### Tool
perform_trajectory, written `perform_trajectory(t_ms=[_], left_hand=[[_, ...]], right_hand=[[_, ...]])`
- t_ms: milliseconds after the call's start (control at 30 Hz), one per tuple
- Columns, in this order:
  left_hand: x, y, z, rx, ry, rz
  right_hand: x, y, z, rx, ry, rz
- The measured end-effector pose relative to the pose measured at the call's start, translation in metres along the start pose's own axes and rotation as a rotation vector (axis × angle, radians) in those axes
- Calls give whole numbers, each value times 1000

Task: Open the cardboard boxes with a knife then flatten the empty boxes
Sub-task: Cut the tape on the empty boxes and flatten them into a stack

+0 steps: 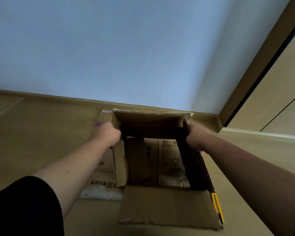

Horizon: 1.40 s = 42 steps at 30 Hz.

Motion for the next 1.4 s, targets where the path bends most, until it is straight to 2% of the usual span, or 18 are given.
perform_trajectory(t_ms=[133,333,600,767,900,1033,1200,1400], left_hand=[[-5,5,3,134,60,4],[-8,-22,-12,573,110,273],[-3,-67,-38,1003,37,658],[-4,-94,-56,1189,-78,735],[6,-120,-66,1219,-131,801],[27,-152,-68,1005,-183,835],[53,-202,-67,332,-338,704],[62,-211,-58,-196,-504,476]], right_hand=[[-5,-10,28,88,140,72],[4,-24,30,255,225,211],[19,-31,-15,518,99,373],[26,-16,-61,591,48,456],[41,-3,-102,567,-33,483],[61,6,-148,566,-118,508],[88,18,-196,624,-203,485],[105,29,-221,597,-272,484]])
Point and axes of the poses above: each hand's wrist, its own x-axis away from the middle knuckle, its own z-axis out of the back of the hand, y = z × x, the point moved 2 cm from there along -x, towards the middle knuckle, and after that the axes turned 12 degrees about y, right-handed, at the moved point
